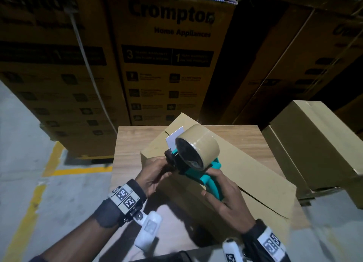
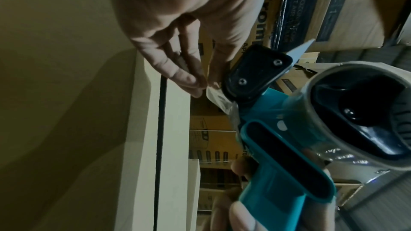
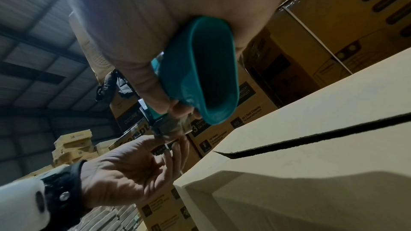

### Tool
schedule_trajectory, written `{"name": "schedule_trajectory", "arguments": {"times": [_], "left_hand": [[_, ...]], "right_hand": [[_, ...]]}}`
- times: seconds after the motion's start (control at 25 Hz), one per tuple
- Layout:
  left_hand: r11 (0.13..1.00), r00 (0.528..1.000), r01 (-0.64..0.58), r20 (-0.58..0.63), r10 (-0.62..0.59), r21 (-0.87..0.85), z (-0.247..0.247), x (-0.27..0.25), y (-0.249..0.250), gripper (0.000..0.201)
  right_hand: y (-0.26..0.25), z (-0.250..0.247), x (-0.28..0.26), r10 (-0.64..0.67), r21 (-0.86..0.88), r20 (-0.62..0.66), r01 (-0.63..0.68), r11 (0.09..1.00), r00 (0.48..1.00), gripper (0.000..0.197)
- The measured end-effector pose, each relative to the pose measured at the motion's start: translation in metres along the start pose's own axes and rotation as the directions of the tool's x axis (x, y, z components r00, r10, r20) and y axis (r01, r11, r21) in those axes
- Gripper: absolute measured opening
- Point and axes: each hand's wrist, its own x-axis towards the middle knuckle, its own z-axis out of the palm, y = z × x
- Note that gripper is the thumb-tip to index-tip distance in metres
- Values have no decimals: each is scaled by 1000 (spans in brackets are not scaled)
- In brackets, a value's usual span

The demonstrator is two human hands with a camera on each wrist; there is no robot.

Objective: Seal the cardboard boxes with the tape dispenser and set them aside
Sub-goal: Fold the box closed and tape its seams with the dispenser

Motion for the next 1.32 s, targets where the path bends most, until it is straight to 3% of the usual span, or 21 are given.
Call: {"name": "schedule_trajectory", "arguments": {"times": [0.12, 0.28, 0.52, 0.76, 0.92, 1.12, 1.32], "left_hand": [[999, 1000, -4, -17, 4, 41, -8, 5, 11, 16], [999, 997, 42, 59, -43, 22, -20, 12, 25, 14], [977, 991, -95, 113, 74, 193, -25, 22, 48, 2], [936, 994, -106, 66, 88, 336, -27, 52, 59, 7], [915, 991, -135, 69, 117, 379, -19, 69, 80, 2], [923, 976, -198, -22, 217, 330, -48, 105, 121, 40], [882, 973, -219, 25, 230, 417, -44, 133, 126, 31]], "right_hand": [[-5, 2, 3, -13, 4, -13, 13, 1000, 1000, 52], [-6, -1, 7, 21, 17, 0, -21, 1000, 1000, 51], [-12, -5, 19, 50, -96, 6, -49, 994, 999, 38], [-22, -7, 45, 126, -45, -1, -126, 991, 992, 35], [-14, -19, 76, 107, -85, 31, -104, 991, 994, 33], [13, -62, 74, 99, -86, 4, -98, 991, 995, 47], [41, -57, 74, 88, -129, 2, -87, 988, 996, 57]]}}
